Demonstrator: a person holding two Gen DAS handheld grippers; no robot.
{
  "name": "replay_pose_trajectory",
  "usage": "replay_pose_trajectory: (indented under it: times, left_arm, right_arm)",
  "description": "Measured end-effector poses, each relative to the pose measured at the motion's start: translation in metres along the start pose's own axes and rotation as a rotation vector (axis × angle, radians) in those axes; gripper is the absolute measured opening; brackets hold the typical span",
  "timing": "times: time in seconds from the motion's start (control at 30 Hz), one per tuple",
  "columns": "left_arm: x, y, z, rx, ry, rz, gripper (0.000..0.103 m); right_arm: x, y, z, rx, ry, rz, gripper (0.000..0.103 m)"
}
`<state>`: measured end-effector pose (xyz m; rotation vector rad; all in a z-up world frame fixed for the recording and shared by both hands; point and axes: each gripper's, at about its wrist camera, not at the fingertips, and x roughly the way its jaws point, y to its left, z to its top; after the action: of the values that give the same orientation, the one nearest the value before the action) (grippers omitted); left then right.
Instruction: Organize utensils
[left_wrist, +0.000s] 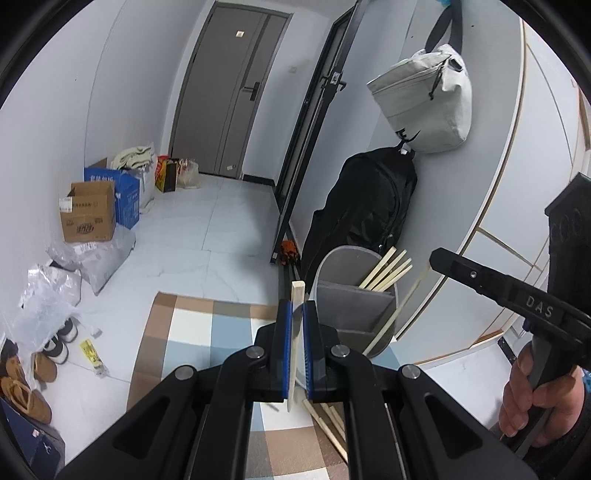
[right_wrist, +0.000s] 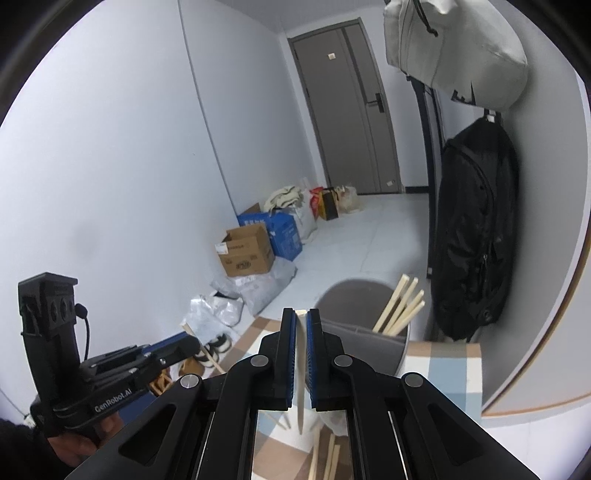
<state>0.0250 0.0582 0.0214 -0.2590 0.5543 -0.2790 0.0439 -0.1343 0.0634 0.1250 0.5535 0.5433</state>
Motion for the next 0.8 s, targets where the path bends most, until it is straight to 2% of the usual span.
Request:
replay_pose_trajectory:
  times: [0.2, 0.53, 0.8]
  left_arm:
    - [-0.017, -0.018, 0.021, 0.044, -0.046, -0.014, 0.002]
    - [-0.036, -0.044, 0.065, 0.064, -0.115, -0.053, 0.002]
    - [-0.026, -0.055, 0.083, 0.088, -0.120, -0.069, 0.002]
  right_arm:
    - [-0.014, -0.004, 0.025, 0.015, -0.032, 0.017, 0.005]
    - [-0.040, -0.010, 0.076, 0.042, -0.071, 0.045, 0.005]
    - [-0.044, -0.014, 0.104, 0.028, -0.090, 0.028, 0.005]
